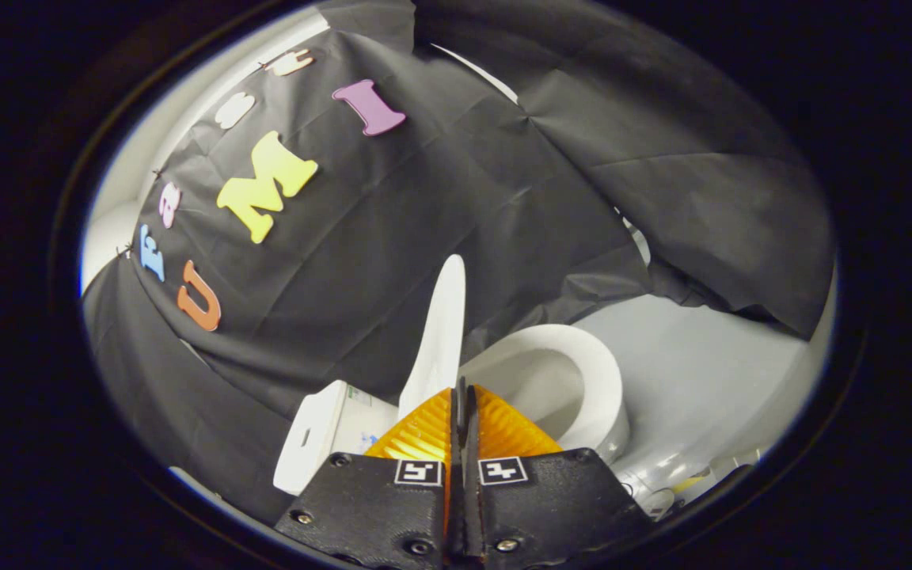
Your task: Open the toilet lid.
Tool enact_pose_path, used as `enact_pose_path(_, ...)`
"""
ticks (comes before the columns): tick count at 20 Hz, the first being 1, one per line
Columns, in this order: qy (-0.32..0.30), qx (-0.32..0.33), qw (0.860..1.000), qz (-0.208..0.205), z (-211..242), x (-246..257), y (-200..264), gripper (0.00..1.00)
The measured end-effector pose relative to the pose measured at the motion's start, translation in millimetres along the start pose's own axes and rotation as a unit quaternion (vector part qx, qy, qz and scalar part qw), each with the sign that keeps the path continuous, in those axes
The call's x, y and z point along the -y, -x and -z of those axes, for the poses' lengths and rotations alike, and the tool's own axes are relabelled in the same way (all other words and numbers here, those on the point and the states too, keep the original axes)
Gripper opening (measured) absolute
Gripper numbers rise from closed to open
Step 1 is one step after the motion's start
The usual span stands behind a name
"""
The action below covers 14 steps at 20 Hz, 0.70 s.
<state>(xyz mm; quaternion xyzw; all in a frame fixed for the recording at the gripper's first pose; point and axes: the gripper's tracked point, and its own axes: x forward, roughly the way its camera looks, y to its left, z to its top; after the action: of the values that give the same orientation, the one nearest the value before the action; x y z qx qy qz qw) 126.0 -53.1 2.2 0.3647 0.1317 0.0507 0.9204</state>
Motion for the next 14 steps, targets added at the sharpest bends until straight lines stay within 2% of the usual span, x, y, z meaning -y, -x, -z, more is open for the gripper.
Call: enact_pose_path(14,0.035,0.010,0.999,-0.014,2,-54,7,0.06)
